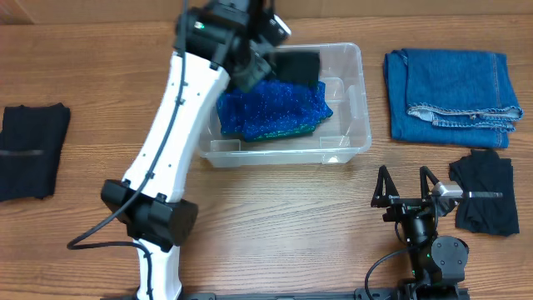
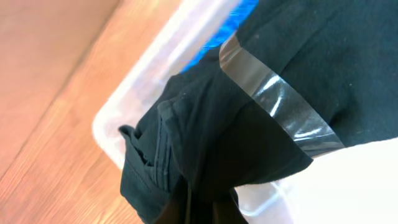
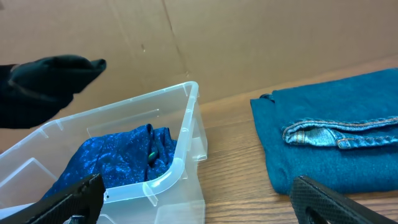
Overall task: Pack container
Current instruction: 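Place the black garment into the front of the bin with left gripper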
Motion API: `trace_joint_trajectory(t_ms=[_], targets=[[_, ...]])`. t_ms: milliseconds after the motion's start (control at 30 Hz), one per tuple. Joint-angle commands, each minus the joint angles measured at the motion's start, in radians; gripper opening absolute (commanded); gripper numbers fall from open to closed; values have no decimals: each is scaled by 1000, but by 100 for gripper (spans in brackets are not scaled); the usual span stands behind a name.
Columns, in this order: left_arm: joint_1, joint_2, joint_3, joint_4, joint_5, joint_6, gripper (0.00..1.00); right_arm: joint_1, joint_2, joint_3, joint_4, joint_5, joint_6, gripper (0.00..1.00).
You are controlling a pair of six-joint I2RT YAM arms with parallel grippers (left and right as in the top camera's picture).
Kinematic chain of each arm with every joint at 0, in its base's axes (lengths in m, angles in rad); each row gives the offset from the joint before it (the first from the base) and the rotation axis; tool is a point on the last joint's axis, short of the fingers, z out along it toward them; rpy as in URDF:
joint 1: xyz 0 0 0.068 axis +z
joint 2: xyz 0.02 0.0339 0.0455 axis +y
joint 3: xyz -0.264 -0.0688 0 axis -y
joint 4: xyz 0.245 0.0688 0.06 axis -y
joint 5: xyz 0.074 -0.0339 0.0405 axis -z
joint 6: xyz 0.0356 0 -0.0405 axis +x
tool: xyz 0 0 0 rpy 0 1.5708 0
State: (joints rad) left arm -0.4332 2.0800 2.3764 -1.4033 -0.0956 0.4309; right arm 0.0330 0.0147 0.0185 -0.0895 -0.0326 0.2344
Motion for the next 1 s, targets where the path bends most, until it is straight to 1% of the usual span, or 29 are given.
trace_joint_trajectory(t_ms=[0, 67, 233, 400, 533, 567, 633, 700, 733, 767, 867, 900, 933, 967], targets=[[-32, -6, -8, -51, 55, 6, 4, -3, -10, -10, 6, 12, -7, 100], [-33, -6, -54, -60, 87, -20, 4, -3, -10, -10, 6, 12, -7, 100], [-34, -6, -203, -75, 150, -19, 4, -3, -10, -10, 6, 12, -7, 100], [-55, -6, -299, -85, 174, 44, 4, -3, -10, -10, 6, 12, -7, 100], [-60, -6, -335, -76, 175, 63, 5, -3, -10, -10, 6, 12, -7, 100], [-60, -6, -337, -74, 175, 63, 13, -3, -10, -10, 6, 12, -7, 100], [-60, -6, -337, -74, 175, 60, 38, -3, -10, -10, 6, 12, -7, 100], [-60, -6, -337, -76, 175, 60, 52, -3, -10, -10, 6, 12, -7, 100], [-60, -6, -337, -76, 174, 60, 58, -3, -10, -10, 6, 12, -6, 100], [-60, -6, -337, -76, 174, 60, 59, -3, -10, -10, 6, 12, -7, 100], [-60, -6, -337, -72, 174, 60, 58, -3, -10, -10, 6, 12, -7, 100], [-60, -6, -337, -69, 172, 60, 54, -3, -10, -10, 6, 12, -7, 100], [-60, -6, -337, -62, 166, 60, 48, -3, -10, -10, 6, 12, -7, 100], [-60, -6, -336, -54, 166, 60, 47, -3, -10, -10, 6, 12, -7, 100]])
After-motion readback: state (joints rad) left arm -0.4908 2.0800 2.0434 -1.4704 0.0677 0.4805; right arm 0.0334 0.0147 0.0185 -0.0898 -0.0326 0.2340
